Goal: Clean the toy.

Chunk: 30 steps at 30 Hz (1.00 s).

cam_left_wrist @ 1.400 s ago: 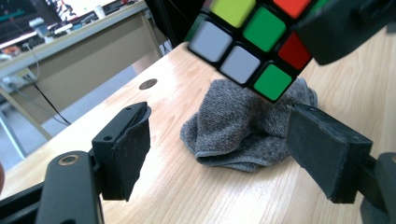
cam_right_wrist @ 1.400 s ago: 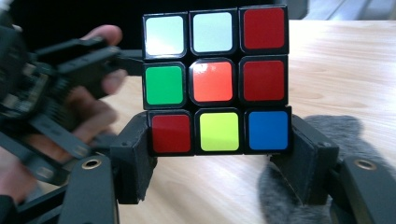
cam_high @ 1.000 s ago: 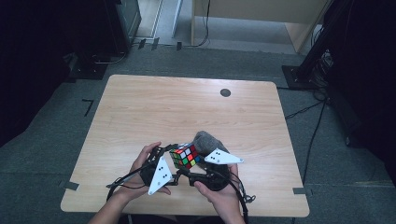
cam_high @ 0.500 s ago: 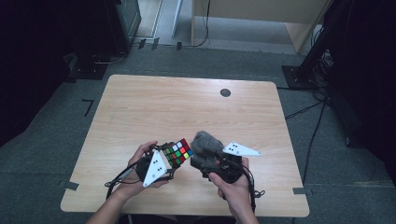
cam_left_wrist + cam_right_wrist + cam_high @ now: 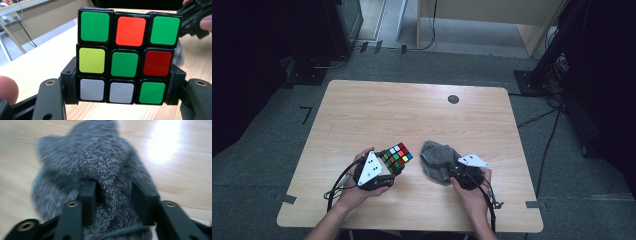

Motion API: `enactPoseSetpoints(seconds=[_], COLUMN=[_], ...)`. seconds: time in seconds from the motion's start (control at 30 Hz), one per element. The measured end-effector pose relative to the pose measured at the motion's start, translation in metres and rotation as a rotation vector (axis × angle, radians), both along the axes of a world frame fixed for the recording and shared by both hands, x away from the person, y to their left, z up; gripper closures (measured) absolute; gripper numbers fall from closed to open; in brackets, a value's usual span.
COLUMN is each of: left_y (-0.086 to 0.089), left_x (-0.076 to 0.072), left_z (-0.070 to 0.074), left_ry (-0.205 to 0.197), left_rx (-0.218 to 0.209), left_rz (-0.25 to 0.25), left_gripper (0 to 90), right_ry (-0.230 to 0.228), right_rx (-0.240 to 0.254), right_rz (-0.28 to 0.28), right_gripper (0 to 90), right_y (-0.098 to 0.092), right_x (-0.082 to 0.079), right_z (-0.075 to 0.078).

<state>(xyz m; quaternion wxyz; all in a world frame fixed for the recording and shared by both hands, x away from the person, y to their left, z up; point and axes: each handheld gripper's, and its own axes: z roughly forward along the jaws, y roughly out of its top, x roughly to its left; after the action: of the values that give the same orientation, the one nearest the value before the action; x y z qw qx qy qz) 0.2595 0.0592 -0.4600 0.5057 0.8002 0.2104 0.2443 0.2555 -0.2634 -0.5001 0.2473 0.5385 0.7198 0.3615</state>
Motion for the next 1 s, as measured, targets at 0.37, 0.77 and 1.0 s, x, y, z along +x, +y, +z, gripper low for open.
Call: enactPoseSetpoints(seconds=[0.37, 0.77, 1.0], left_y=[-0.002, 0.001, 0.002], left_x=[-0.002, -0.001, -0.004], left_z=[0.001, 0.004, 0.008], left_ry=[0.034, 0.057, 0.050], left_rx=[-0.035, -0.056, -0.067], left_rz=[-0.041, -0.032, -0.058], left_gripper=[33.6, 33.7, 33.7], right_ry=[-0.104, 0.046, 0.027], right_rx=[0.147, -0.030, 0.056], right_rz=[0.063, 0.060, 0.024], right_gripper=[27.9, 32.0, 73.1], right_y=[0.014, 0.031, 0.015], right_x=[-0.003, 0.007, 0.001], right_z=[0.015, -0.019, -0.014])
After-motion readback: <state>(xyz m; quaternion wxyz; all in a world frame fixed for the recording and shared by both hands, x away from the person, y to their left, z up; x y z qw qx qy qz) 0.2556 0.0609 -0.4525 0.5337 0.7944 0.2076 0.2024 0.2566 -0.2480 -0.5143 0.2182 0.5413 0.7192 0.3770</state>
